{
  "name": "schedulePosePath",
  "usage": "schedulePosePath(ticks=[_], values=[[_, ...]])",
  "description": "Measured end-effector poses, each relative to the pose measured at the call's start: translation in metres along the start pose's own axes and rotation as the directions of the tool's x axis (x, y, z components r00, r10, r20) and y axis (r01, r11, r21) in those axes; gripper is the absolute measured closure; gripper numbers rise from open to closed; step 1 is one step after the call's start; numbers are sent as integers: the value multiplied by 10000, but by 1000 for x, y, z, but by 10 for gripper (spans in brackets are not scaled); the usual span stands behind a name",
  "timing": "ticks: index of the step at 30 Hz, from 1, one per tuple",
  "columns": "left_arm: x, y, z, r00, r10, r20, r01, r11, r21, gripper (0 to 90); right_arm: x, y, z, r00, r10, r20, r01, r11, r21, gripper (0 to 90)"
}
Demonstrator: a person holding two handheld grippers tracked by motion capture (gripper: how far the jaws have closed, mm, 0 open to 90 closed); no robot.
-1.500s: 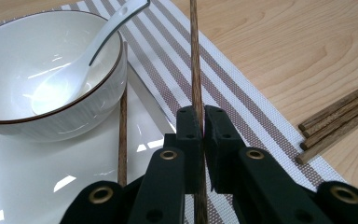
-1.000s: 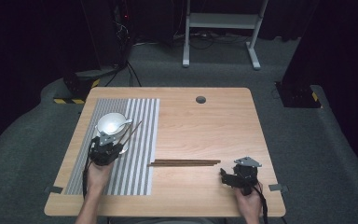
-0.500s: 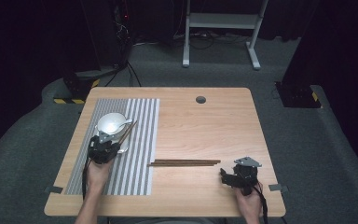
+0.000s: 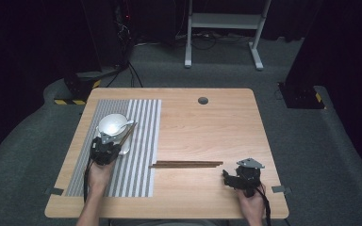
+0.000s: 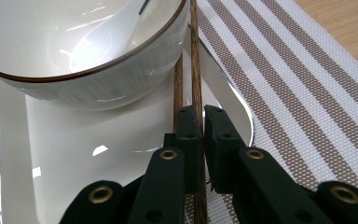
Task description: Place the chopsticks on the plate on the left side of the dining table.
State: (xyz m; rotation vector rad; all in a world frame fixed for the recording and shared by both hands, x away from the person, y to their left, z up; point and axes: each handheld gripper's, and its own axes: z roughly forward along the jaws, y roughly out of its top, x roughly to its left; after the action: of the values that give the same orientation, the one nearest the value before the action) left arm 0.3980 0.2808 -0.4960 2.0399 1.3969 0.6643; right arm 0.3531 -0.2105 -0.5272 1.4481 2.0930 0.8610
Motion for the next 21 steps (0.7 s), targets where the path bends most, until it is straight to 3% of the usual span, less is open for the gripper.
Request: schedulePosePath(ticks=[21], values=[[-4,-5,0,9989,227,-414,-227,9997,7,840,0,0,0,10000,15,2,-15,10000,4,137]])
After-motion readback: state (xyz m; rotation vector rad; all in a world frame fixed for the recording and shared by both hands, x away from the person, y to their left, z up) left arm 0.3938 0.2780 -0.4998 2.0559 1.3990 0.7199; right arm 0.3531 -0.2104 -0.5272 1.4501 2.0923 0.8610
